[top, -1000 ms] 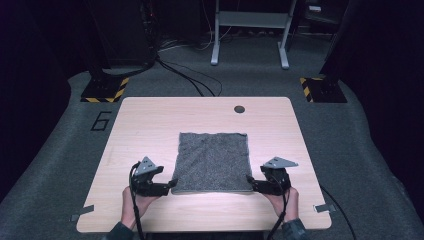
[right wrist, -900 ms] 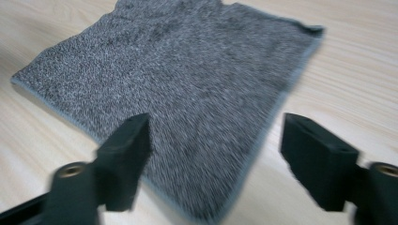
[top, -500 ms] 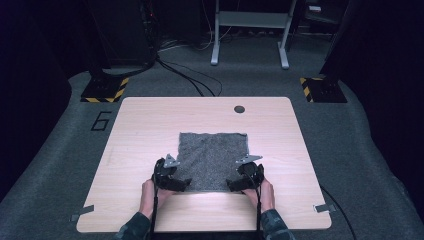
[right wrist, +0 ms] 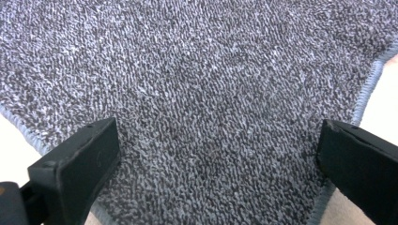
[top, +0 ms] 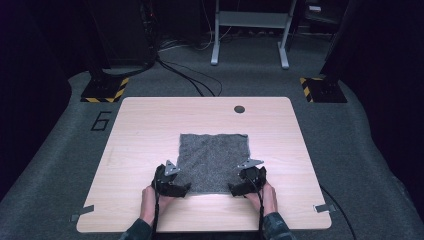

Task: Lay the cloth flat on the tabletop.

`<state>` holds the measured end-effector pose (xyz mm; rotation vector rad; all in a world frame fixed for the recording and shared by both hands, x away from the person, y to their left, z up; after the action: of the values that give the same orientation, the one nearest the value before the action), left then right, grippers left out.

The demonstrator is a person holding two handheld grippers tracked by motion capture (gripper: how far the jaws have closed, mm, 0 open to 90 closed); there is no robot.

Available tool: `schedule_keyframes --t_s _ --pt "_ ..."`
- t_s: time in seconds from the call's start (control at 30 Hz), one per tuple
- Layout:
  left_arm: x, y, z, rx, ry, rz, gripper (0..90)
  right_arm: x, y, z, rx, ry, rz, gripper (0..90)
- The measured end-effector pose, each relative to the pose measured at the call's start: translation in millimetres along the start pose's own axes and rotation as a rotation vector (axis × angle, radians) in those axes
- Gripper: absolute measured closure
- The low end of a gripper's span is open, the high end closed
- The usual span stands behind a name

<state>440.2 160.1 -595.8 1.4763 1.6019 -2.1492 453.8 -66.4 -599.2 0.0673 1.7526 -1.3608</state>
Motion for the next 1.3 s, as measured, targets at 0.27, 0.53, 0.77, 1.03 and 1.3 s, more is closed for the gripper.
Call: schedule_keyframes --t_s 0.27,0.53,0.77,1.03,1.3 --pt "4.6 -4.5 9.9 0.004 -0.004 0.008 15.4 5.3 -4.7 -1.0 -0.007 -0.006 -0.01 0.2" --pt "10.7 -10.7 22.1 -0.007 -0.002 0.026 15.5 14.2 -12.6 -1.5 -0.016 -0.02 -0.011 0.5" --pt "13.7 -14.5 31.1 -0.013 0.01 0.027 15.4 23.2 -20.0 -4.7 -0.004 -0.001 0.018 0.8" --pt "10.8 -22.6 26.4 -0.028 0.011 0.051 14.6 23.2 -20.6 -5.0 -0.001 0.008 0.024 0.0" --pt "-2.0 -40.0 -1.9 -0.038 -0.076 0.106 14.0 2.9 -33.4 -21.9 -0.045 0.011 0.085 1.2"
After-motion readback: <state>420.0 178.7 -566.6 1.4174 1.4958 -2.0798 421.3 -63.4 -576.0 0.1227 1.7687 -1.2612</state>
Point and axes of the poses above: each handheld gripper's, and its own axes: y roughly forward along the jaws, x roughly out of its underside, z roughly to its right, the point moved 10 cm from there along y, roughly forward along the jaws, and after that the axes turned 1 degree about z, right-handed, at the moved point
